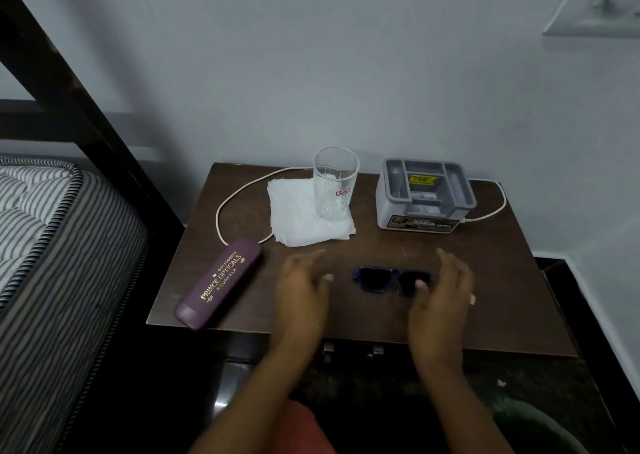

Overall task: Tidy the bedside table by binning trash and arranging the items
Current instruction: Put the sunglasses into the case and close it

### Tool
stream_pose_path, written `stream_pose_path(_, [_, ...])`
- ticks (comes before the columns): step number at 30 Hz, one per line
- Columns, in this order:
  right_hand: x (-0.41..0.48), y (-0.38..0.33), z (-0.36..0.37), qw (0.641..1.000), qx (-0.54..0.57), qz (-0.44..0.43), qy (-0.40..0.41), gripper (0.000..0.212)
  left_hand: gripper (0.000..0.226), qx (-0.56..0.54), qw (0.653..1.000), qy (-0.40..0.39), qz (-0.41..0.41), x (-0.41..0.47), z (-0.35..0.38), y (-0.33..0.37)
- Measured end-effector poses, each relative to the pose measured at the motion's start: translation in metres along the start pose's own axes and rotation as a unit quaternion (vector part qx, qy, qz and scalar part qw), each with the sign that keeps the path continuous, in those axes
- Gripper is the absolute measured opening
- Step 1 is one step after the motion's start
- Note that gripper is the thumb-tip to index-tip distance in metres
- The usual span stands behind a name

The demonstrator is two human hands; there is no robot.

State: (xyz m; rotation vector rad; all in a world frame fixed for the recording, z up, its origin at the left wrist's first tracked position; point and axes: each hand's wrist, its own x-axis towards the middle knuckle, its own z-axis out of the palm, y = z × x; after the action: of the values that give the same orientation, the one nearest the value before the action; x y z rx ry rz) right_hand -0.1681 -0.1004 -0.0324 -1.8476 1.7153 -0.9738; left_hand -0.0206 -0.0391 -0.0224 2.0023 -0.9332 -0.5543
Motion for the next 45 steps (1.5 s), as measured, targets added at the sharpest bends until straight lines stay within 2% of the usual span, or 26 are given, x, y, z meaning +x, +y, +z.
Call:
stream_pose_path(2, [-0.005, -0.025, 0.012, 0.994, 0.035, -0.086, -0.055, 0.049, 0.037, 0.092, 0.991, 0.071, 0.069, -0.002, -0.047, -0.019])
stream_pose_path(4, [-0.015, -0.053, 0.037, 0.968, 0.016, -0.213, -0.129, 0.060, 0.054, 0.201, 0.971, 0.118, 0.042, -0.007, -0.088, -0.041])
stream_pose_path(6, [-0.030, -0.076, 0.070, 0.911, -0.061, -0.361, -0.192, 0.082, 0.084, 0.255, 0.959, 0.109, -0.059, -0.011, -0.112, -0.061])
stream_pose_path(7, [-0.037, -0.086, 0.085, 0.879, -0.103, -0.416, -0.208, 0.084, 0.094, 0.264, 0.956, 0.089, -0.092, -0.012, -0.117, -0.069])
stream_pose_path(8, [-0.042, -0.095, 0.099, 0.852, -0.143, -0.458, -0.210, 0.079, 0.099, 0.272, 0.954, 0.070, -0.107, -0.012, -0.120, -0.075])
stream_pose_path(10, [-0.047, -0.106, 0.120, 0.812, -0.199, -0.504, -0.217, 0.069, 0.094, 0.288, 0.952, 0.040, -0.093, -0.009, -0.121, -0.086])
stream_pose_path(12, [-0.043, -0.109, 0.132, 0.793, -0.234, -0.509, -0.238, 0.060, 0.081, 0.269, 0.962, 0.021, -0.047, -0.002, -0.121, -0.095])
stream_pose_path(17, [-0.030, -0.092, 0.121, 0.790, -0.230, -0.516, -0.238, 0.045, 0.068, 0.175, 0.983, -0.029, 0.054, 0.007, -0.117, -0.096])
stream_pose_path(20, [-0.027, -0.071, 0.099, 0.805, -0.234, -0.492, -0.235, 0.062, 0.069, 0.147, 0.981, -0.069, 0.101, 0.012, -0.109, -0.097])
stream_pose_path(24, [-0.031, -0.041, 0.074, 0.823, -0.259, -0.465, -0.199, 0.064, 0.074, 0.108, 0.982, -0.100, 0.115, 0.015, -0.096, -0.098])
stream_pose_path(26, [-0.031, -0.034, 0.066, 0.826, -0.281, -0.453, -0.185, 0.055, 0.069, 0.079, 0.983, -0.123, 0.112, 0.016, -0.088, -0.094])
stream_pose_path(28, [-0.030, -0.032, 0.061, 0.824, -0.307, -0.434, -0.196, 0.056, 0.061, 0.051, 0.984, -0.141, 0.098, 0.019, -0.081, -0.093])
stream_pose_path(30, [-0.029, -0.031, 0.060, 0.804, -0.349, -0.437, -0.199, 0.055, 0.059, 0.037, 0.984, -0.152, 0.086, 0.020, -0.076, -0.092])
stream_pose_path(34, [-0.030, -0.032, 0.064, 0.740, -0.431, -0.488, -0.165, 0.049, 0.065, 0.016, 0.984, -0.163, 0.076, 0.021, -0.073, -0.089])
stream_pose_path(37, [-0.030, -0.034, 0.063, 0.726, -0.436, -0.517, -0.127, 0.035, 0.060, -0.002, 0.984, -0.159, 0.074, 0.019, -0.072, -0.090])
stream_pose_path(40, [-0.029, -0.029, 0.063, 0.744, -0.390, -0.525, -0.137, 0.039, 0.063, -0.016, 0.986, -0.151, 0.072, 0.017, -0.072, -0.093])
stream_pose_path(42, [-0.030, -0.026, 0.057, 0.786, -0.323, -0.493, -0.187, 0.058, 0.072, -0.028, 0.986, -0.144, 0.072, 0.015, -0.073, -0.098])
stream_pose_path(45, [-0.032, -0.021, 0.037, 0.867, -0.195, -0.398, -0.226, 0.060, 0.082, -0.059, 0.988, -0.127, 0.057, 0.012, -0.073, -0.104])
